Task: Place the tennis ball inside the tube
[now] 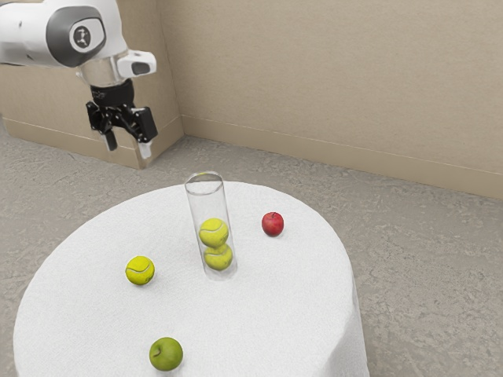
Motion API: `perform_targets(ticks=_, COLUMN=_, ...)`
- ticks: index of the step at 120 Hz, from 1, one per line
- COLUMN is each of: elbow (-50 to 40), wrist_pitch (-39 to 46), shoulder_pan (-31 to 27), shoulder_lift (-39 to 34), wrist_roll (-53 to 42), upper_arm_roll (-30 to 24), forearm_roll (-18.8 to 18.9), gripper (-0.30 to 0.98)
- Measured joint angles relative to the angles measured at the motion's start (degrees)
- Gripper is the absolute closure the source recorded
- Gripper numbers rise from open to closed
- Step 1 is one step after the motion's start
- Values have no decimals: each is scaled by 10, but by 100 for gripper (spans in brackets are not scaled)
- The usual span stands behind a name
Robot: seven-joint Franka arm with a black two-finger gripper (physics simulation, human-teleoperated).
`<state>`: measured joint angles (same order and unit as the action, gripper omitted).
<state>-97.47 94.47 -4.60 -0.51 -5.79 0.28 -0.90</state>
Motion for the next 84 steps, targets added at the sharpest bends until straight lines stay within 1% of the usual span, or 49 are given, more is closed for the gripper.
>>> perform_targets(ticks=13, elbow=-23, wrist_pitch=13, shoulder_pan=5, shoulder_lift=-15, wrist_roll=-4, upper_arm_roll=-1, forearm_roll=1, gripper=0)
perform_targets(ticks=28, elbow=-146, wrist_pitch=58, shoulder_pan=11, shoulder_lift=-52, wrist_roll=-7, upper_arm_roll=1, forearm_roll=1, gripper=0)
perform_targets(ticks=45, elbow=-258, wrist_pitch=155, shoulder_pan=5, shoulder_lift=-51, wrist_roll=-8, upper_arm_roll=4, forearm_roll=1, gripper=0)
perform_targets(ticks=62, elbow=-321, wrist_pitch=268, shoulder_pan=3, shoulder_lift=-16, wrist_roll=-7, upper_arm_roll=5, forearm_roll=1, gripper=0)
perform_targets(ticks=72, elbow=-331, wrist_pitch=328, shoulder_pan=0, shoulder_lift=22, wrist_roll=0, upper_arm_roll=5, forearm_roll=0, gripper=0)
perform_targets(ticks=84, elbow=-334, wrist_pitch=374, shoulder_pan=-10, shoulder_lift=46, wrist_roll=10, upper_arm_roll=5, forearm_roll=3, gripper=0)
